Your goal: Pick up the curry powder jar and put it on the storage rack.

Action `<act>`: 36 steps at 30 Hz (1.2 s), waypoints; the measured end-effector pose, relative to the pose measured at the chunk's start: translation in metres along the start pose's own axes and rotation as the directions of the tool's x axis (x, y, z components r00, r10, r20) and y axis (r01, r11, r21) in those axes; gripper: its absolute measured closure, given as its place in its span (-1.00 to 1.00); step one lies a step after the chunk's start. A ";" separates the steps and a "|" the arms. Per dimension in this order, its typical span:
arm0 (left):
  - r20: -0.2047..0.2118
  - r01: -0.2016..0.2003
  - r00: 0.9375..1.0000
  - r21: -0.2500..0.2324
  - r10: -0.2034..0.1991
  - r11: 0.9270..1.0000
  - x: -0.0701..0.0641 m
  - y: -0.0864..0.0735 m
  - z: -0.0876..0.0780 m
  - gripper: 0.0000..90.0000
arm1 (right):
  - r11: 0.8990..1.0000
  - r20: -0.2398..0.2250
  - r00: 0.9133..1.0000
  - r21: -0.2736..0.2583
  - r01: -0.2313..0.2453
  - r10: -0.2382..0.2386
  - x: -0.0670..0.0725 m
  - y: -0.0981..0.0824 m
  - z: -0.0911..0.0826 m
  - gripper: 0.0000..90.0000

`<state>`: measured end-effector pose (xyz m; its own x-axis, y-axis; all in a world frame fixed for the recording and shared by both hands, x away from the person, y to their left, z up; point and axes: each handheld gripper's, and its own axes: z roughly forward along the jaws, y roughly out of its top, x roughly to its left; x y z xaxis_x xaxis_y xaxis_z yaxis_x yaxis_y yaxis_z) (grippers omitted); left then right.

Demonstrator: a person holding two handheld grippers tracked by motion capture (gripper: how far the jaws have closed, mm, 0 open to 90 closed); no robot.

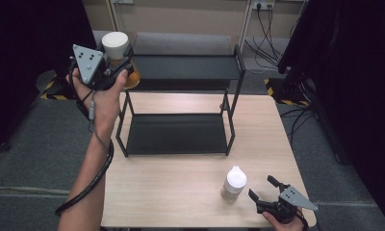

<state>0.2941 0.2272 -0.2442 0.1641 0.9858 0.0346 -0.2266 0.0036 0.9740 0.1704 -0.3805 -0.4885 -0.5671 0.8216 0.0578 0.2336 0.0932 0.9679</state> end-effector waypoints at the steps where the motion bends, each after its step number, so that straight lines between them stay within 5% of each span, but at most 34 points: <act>1: -0.006 -0.003 1.000 0.002 0.003 1.000 0.000 0.000 0.002 -0.26 | 1.000 0.000 1.000 0.000 -0.001 0.001 0.000 0.000 0.000 -0.85; 16: -0.040 -0.009 0.999 0.031 0.010 0.999 0.010 -0.002 0.030 -0.26 | 1.000 -0.001 1.000 -0.002 0.003 -0.003 0.000 0.000 0.000 -0.85; 36: -0.032 -0.033 0.999 0.062 0.035 0.998 0.015 -0.001 0.058 -0.26 | 1.000 -0.003 1.000 -0.003 0.005 -0.005 -0.001 -0.001 0.000 -0.85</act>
<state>0.3525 0.2322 -0.2317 0.1249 0.9903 0.0612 -0.1715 -0.0392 0.9844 0.1704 -0.3812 -0.4890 -0.5709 0.8193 0.0541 0.2287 0.0953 0.9688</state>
